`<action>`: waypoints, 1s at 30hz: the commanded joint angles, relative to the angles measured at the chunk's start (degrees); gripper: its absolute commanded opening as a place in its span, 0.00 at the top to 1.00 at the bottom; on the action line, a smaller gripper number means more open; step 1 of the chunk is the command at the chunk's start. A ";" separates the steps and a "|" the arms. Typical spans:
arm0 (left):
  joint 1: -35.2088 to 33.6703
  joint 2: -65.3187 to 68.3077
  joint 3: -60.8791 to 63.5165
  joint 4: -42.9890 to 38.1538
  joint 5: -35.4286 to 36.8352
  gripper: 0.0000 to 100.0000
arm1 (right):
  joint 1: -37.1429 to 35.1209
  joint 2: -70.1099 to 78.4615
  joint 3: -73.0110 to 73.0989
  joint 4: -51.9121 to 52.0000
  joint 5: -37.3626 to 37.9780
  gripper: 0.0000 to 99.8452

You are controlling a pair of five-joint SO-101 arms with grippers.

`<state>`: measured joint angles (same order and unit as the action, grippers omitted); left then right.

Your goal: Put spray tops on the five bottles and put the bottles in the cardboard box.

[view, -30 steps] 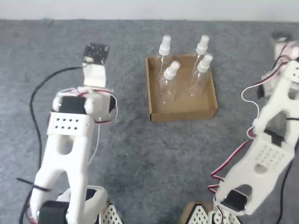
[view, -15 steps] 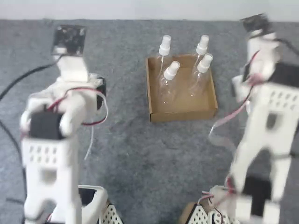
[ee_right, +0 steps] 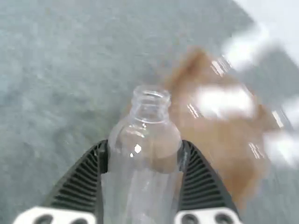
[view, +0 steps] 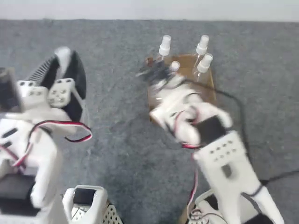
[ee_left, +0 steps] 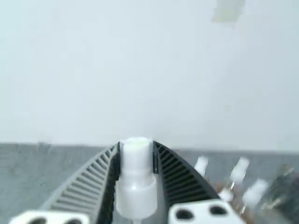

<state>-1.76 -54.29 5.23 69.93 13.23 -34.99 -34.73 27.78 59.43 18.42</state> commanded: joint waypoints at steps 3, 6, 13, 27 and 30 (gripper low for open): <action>-0.18 -0.09 -2.24 -6.59 5.54 0.99 | -6.90 1.63 7.03 -12.70 -0.53 0.99; -0.18 -0.09 -2.24 -8.18 7.65 0.99 | -8.66 -0.40 9.93 -16.48 -0.88 0.99; -0.26 -0.26 5.05 -15.21 12.92 0.99 | -12.53 -10.59 23.47 -32.92 -2.81 0.99; -2.55 0.00 17.01 -27.08 13.19 0.99 | -14.55 -19.47 33.41 -39.60 -9.14 0.99; -0.53 0.00 18.68 -27.16 14.42 0.99 | -16.04 -19.47 33.41 -39.60 -9.14 0.99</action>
<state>-3.60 -53.58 23.69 44.53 26.42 -49.85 -51.69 61.54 21.10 9.89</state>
